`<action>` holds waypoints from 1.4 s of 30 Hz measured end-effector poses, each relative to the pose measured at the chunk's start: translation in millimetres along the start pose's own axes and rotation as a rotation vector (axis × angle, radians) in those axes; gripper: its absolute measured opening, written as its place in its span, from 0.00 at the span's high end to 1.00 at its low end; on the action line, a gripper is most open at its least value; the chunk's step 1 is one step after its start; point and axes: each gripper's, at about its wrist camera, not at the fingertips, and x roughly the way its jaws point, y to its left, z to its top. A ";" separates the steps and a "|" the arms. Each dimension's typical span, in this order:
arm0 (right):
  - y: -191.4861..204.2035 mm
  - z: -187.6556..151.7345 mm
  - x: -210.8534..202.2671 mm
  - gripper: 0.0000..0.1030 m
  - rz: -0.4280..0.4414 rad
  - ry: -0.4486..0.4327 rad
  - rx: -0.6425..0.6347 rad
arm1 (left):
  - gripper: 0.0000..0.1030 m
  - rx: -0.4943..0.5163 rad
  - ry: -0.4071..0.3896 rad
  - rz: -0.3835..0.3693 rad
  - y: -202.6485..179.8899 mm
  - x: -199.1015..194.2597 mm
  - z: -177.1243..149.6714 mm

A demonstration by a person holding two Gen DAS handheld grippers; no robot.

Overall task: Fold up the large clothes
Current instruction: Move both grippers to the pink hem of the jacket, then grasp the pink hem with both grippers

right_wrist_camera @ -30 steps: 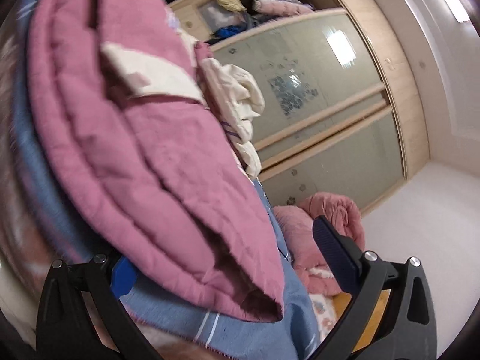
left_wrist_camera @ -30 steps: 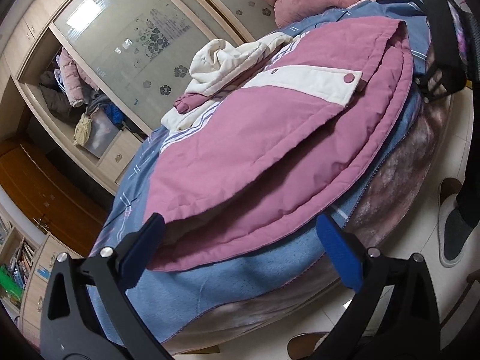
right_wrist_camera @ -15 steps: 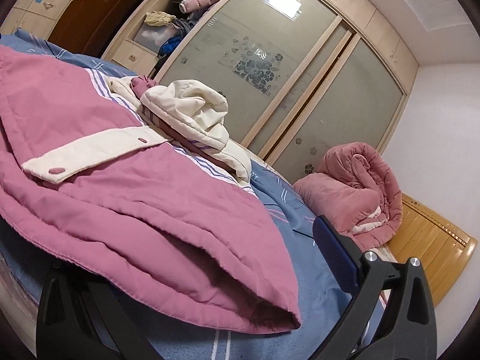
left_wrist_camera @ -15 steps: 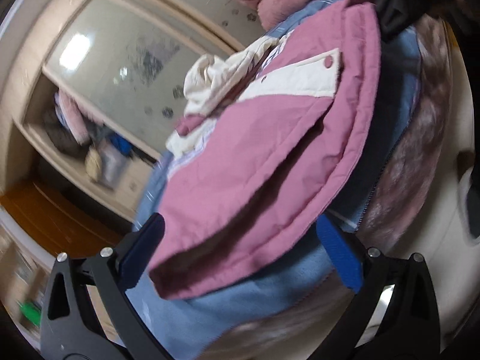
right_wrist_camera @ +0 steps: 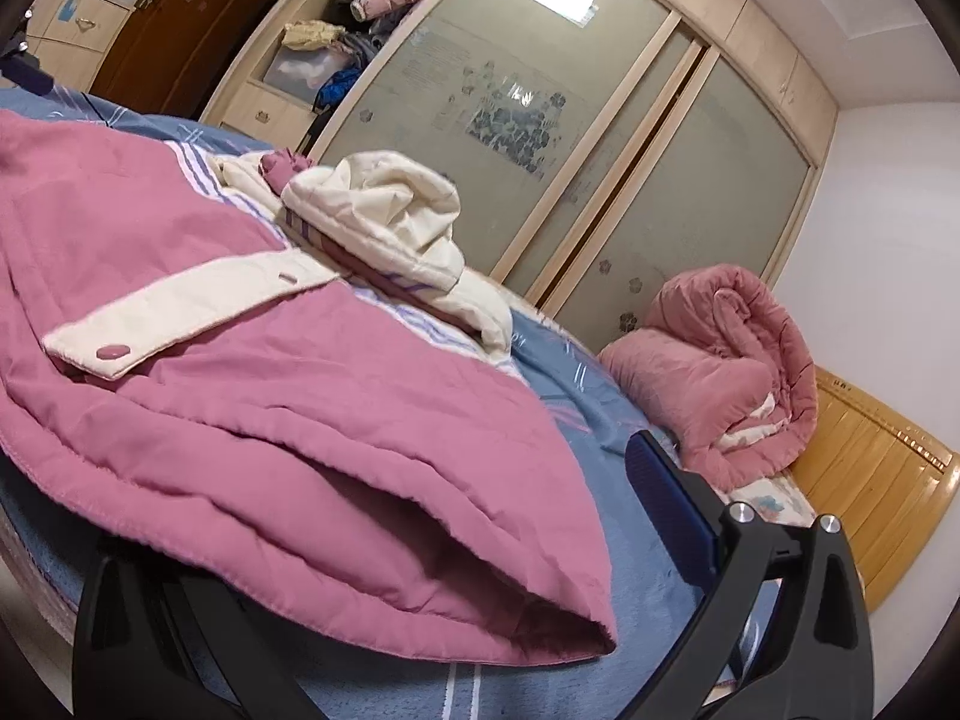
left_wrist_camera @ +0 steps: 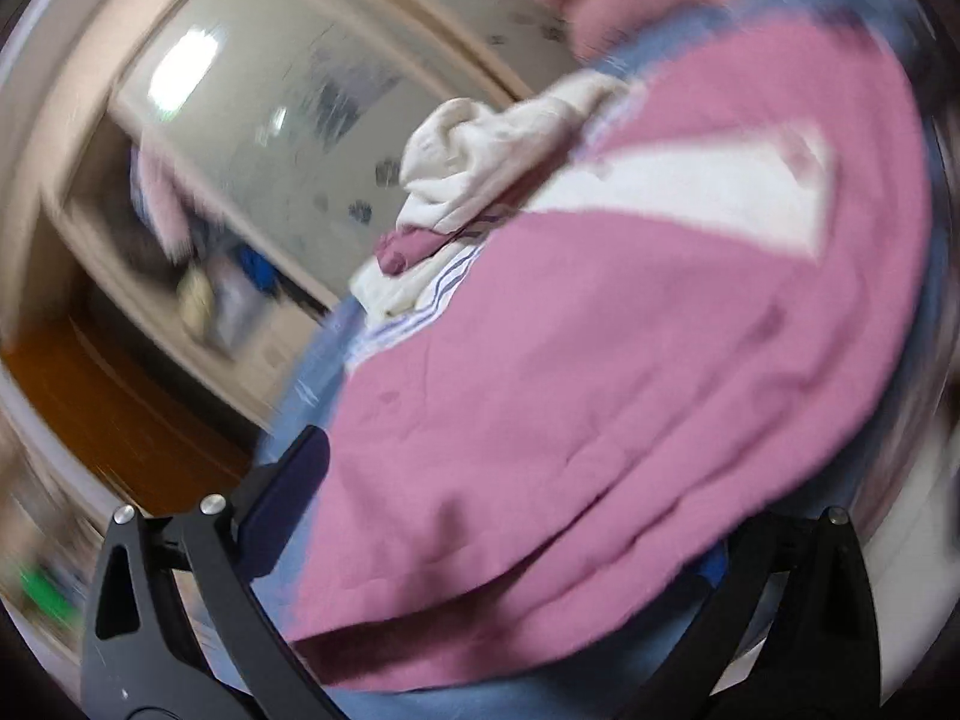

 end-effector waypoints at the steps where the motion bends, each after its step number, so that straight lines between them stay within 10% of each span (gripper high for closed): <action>1: -0.3 -0.5 2.5 0.01 0.011 0.016 0.009 | 0.02 -0.095 0.002 -0.047 12.9 3.5 1.6; 6: -5.1 -0.6 15.6 0.01 0.085 0.091 0.099 | 0.02 -0.428 0.038 -0.174 50.2 20.0 -3.3; 28: -1.7 -0.7 58.5 0.02 0.182 0.290 0.287 | 0.02 -0.586 0.133 -0.221 39.7 47.5 -2.8; 34: -3.7 4.1 61.5 0.36 0.153 0.329 0.337 | 0.12 -0.644 0.141 -0.227 42.8 44.3 -0.2; 42: -10.2 6.0 56.2 0.82 0.190 0.300 0.389 | 0.71 -0.682 0.186 -0.226 49.7 49.0 1.4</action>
